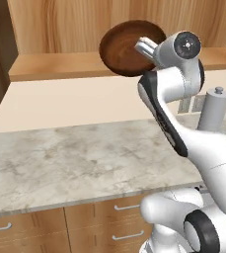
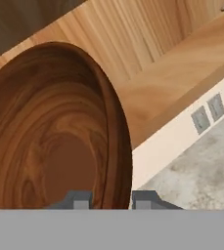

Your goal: Take the smaller bowl and place it next to the appetizer plate on the dining counter , and place the larger bowl next to the plate with cooked food.

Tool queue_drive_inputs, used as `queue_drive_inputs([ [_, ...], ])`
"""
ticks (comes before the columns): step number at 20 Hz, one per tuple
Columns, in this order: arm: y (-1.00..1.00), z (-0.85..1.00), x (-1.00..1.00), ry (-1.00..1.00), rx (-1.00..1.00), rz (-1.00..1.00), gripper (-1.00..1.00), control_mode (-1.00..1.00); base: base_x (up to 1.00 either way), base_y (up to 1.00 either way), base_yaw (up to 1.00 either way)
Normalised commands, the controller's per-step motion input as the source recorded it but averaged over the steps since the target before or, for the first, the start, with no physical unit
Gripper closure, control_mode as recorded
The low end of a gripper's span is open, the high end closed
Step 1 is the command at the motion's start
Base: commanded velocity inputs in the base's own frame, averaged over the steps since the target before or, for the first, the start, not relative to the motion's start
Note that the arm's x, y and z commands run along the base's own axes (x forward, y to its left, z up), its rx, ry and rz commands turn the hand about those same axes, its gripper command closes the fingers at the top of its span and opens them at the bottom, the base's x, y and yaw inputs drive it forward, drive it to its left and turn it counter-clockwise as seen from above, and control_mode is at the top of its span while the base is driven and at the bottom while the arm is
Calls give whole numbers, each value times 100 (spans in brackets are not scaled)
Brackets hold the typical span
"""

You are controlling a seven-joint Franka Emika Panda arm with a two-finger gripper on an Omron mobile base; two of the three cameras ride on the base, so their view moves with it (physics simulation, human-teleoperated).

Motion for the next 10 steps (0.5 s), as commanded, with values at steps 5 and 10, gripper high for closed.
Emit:
queue_drive_inputs([
  [5, -58, 5, -100, 3, 17, 3, 100, -100, 0, 0, 0],
  [10, -59, -7, -95, 15, 14, 1, 100, -100, 0, 0, 0],
])
